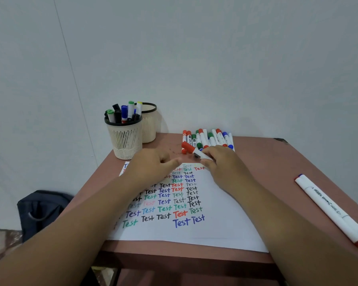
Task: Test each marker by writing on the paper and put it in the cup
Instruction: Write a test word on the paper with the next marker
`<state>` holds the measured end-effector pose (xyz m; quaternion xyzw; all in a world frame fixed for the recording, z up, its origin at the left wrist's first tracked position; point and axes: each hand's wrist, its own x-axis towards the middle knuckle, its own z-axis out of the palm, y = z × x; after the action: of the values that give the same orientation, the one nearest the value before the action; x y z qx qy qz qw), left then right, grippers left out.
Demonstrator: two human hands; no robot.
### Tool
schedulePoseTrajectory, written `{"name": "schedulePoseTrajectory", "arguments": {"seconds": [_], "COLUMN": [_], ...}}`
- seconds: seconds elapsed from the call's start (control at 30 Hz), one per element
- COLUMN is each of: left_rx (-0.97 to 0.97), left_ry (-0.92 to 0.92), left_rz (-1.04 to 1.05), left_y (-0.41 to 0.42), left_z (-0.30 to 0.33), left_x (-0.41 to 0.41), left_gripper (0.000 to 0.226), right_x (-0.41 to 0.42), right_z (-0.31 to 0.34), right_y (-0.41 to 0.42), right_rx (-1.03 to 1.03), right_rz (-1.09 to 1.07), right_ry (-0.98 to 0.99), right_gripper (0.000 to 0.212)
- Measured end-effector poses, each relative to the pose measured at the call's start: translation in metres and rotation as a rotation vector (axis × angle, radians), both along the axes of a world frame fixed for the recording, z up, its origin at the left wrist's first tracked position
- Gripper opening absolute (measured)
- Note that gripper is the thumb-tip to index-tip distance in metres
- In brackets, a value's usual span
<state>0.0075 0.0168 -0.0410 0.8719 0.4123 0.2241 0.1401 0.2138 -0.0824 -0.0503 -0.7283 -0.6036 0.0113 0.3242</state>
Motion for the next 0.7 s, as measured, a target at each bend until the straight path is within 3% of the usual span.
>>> {"name": "schedulePoseTrajectory", "arguments": {"seconds": [0.1,0.17,0.2,0.27,0.33,0.47,0.57,0.7], "left_rx": [-0.236,-0.265,-0.223,-0.087,0.027,-0.160,-0.200,-0.287], "left_ry": [-0.098,-0.027,0.034,0.075,0.036,-0.037,-0.017,-0.153], "left_rz": [-0.157,-0.263,-0.298,-0.336,-0.278,-0.034,0.035,0.051], "left_y": [0.007,0.008,0.008,0.007,0.004,-0.001,0.004,0.004], "left_z": [0.007,0.008,0.006,-0.003,-0.008,-0.003,-0.004,-0.004], "left_x": [-0.016,-0.027,-0.032,-0.040,-0.044,-0.047,-0.046,-0.050], "left_gripper": [0.040,0.011,0.007,0.018,0.026,0.061,0.072,0.054], "right_x": [-0.003,-0.005,-0.005,-0.005,-0.007,-0.017,-0.026,-0.033], "right_z": [0.001,0.003,0.004,0.005,0.009,0.026,0.038,0.058], "right_y": [-0.001,-0.003,-0.005,-0.007,-0.009,-0.014,-0.010,0.006], "right_rx": [0.025,0.058,0.081,0.118,0.154,0.244,0.238,0.240], "right_rz": [-0.033,-0.053,-0.062,-0.074,-0.076,-0.041,0.009,0.048], "right_ry": [-0.070,-0.050,-0.033,0.002,0.060,0.161,0.136,0.148], "right_gripper": [0.016,0.015,0.016,0.024,0.045,0.088,0.092,0.079]}}
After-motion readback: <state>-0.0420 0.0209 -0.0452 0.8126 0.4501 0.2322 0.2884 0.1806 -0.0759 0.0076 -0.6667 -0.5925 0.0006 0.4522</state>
